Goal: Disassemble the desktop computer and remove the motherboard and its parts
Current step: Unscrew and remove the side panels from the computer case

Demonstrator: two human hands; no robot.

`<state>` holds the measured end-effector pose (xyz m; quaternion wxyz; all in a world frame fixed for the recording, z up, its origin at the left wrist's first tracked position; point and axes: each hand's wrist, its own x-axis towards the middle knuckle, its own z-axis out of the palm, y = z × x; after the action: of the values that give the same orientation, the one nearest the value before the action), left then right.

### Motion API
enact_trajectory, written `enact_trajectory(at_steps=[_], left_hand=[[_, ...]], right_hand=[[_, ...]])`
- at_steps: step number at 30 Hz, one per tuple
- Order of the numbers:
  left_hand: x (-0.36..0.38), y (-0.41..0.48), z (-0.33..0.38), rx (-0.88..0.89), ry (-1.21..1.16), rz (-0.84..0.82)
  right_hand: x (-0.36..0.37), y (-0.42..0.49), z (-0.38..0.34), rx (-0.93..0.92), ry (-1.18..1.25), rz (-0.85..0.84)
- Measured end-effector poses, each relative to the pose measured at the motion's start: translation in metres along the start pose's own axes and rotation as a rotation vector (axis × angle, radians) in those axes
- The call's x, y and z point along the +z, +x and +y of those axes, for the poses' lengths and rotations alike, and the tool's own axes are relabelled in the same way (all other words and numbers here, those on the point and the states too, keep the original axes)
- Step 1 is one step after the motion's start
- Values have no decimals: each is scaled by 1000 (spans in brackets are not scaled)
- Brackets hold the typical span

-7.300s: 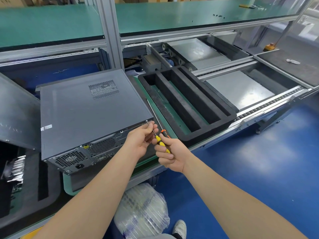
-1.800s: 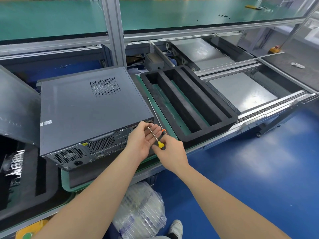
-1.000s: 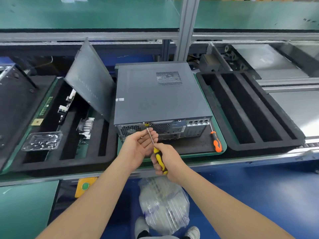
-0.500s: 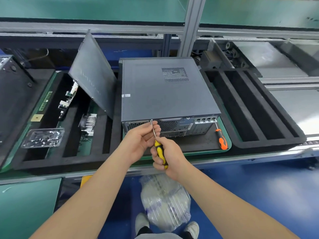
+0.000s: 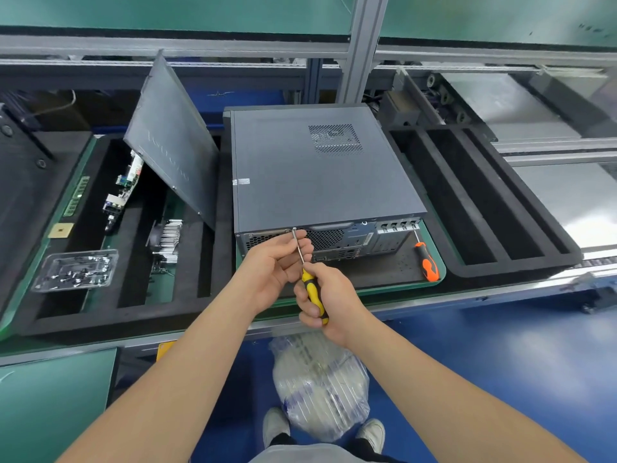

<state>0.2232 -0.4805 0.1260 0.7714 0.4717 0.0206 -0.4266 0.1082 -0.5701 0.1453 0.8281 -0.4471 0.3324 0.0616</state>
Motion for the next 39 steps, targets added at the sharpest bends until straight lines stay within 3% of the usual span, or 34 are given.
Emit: enact_trajectory(at_steps=[16,22,30,35,39], left_hand=[[2,-1,4,-29,18,-20],[-1,0,5,-12,-4,-30],[-6,2,7,0,74,-24],[-1,0,6,-16,63,11],[5,-1,6,-39,70,28]], right_hand=[[4,-1,2,14,35,32],[12,0,2,18,247,-40],[28,-1,-1,-226,-279,297],[26,-3,-7,-304,-600,408],[27,-3,-5,-455,-1098,544]])
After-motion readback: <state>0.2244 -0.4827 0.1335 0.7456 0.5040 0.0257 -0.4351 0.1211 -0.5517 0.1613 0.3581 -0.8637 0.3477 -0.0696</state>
